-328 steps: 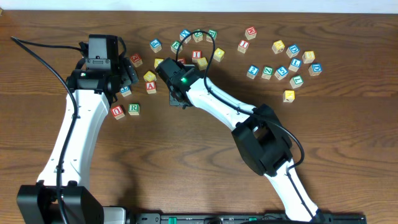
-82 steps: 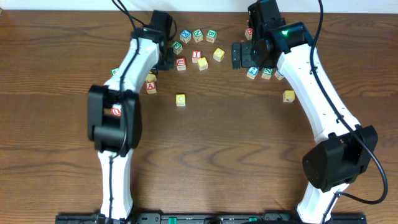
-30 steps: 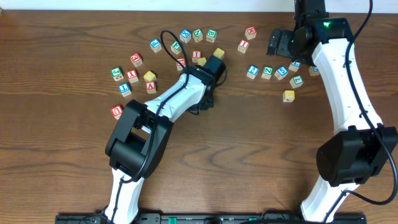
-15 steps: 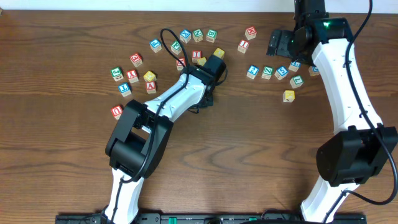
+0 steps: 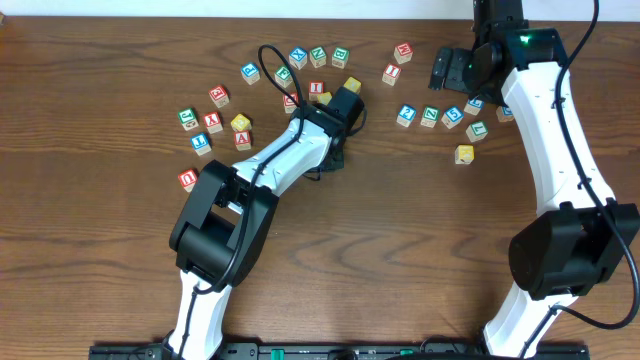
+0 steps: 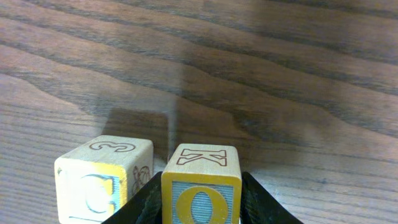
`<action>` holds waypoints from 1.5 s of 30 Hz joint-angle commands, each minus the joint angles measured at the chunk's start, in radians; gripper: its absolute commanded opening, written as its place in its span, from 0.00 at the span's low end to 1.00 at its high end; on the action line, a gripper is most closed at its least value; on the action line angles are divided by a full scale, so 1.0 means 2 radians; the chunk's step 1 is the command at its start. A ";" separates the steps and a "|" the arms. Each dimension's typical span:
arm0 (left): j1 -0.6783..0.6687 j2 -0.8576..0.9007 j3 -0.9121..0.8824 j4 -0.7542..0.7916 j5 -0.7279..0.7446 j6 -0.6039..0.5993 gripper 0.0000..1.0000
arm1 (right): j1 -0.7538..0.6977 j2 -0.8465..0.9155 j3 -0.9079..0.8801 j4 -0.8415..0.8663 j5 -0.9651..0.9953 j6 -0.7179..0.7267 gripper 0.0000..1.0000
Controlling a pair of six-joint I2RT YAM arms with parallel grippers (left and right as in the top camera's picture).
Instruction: Spell out CORL
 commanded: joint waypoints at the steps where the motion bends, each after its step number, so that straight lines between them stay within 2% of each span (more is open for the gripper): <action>1: 0.002 -0.001 0.001 -0.003 0.015 0.008 0.37 | 0.000 0.004 0.001 -0.002 0.006 0.006 0.99; 3: 0.002 -0.010 0.003 -0.003 0.038 0.038 0.40 | 0.000 0.004 0.001 -0.002 0.006 0.006 0.99; 5: 0.002 -0.024 0.004 -0.004 0.038 0.052 0.48 | 0.000 0.004 0.001 -0.002 0.006 0.006 0.99; 9: 0.004 -0.056 0.004 -0.004 0.038 0.079 0.51 | 0.000 0.004 0.001 -0.005 0.006 0.006 0.99; 19: 0.038 -0.156 0.004 -0.037 0.031 0.084 0.53 | 0.001 0.004 0.001 -0.008 0.006 -0.012 0.99; 22: 0.053 -0.187 0.004 -0.048 0.031 0.092 0.68 | 0.002 0.004 0.001 -0.008 0.006 -0.012 0.99; 23: 0.058 -0.197 0.004 -0.051 0.031 0.096 0.80 | 0.002 0.004 0.001 -0.008 0.006 -0.012 0.99; 25: 0.071 -0.219 0.004 -0.059 0.031 0.103 0.92 | 0.002 0.004 0.001 -0.008 0.006 -0.012 0.99; 26: 0.075 -0.225 0.004 -0.061 0.031 0.107 0.94 | 0.002 0.004 0.001 -0.008 0.006 -0.012 0.99; 34: 0.113 -0.260 0.004 -0.086 0.031 0.116 0.96 | 0.004 0.004 0.001 -0.029 0.006 -0.012 0.99; 45: 0.166 -0.260 0.004 -0.106 0.031 0.132 0.97 | 0.018 0.004 0.001 -0.030 0.006 -0.012 0.99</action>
